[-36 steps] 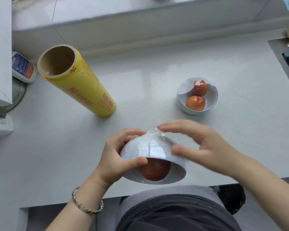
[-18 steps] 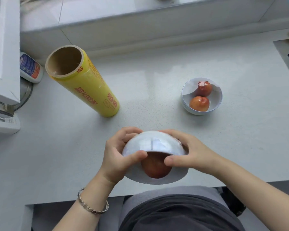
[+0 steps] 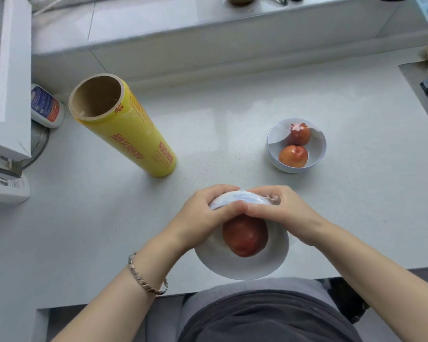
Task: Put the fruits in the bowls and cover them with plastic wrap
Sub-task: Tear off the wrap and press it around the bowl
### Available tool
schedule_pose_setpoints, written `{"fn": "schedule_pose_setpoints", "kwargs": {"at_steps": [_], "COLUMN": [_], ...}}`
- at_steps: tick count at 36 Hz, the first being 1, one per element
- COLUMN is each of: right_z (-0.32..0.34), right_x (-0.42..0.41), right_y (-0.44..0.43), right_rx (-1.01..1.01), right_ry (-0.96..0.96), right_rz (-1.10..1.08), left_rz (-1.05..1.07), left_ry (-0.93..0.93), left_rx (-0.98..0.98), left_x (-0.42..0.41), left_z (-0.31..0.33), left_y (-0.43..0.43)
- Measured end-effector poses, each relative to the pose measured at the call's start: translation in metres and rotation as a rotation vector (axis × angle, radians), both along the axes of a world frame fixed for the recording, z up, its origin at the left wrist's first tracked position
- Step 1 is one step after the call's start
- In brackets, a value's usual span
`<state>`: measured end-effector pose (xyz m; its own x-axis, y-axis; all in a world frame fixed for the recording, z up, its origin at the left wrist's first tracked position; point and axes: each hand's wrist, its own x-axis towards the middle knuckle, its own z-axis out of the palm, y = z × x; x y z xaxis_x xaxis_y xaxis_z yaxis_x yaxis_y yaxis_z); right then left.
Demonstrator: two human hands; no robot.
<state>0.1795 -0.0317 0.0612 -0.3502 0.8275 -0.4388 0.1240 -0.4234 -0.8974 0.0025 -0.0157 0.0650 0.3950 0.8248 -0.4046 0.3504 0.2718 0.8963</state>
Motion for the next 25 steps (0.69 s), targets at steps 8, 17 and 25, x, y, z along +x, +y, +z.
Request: {"fn": "schedule_pose_setpoints", "kwargs": {"at_steps": [8, 17, 25], "right_z": [0.001, 0.009, 0.014], "right_x": [0.004, 0.006, 0.004], "right_y": [-0.002, 0.011, 0.022], "right_rx": [-0.091, -0.021, -0.043], "right_ry": [-0.004, -0.148, -0.056], "right_rz": [-0.105, 0.018, -0.062], "left_rz": [0.26, 0.331, 0.294], "left_ry": [-0.066, -0.032, -0.036], "left_rx": [0.063, 0.072, 0.112], "left_x": [0.001, -0.008, -0.016], "left_z": [-0.014, -0.017, -0.015], "left_y": [-0.015, -0.025, -0.027]}}
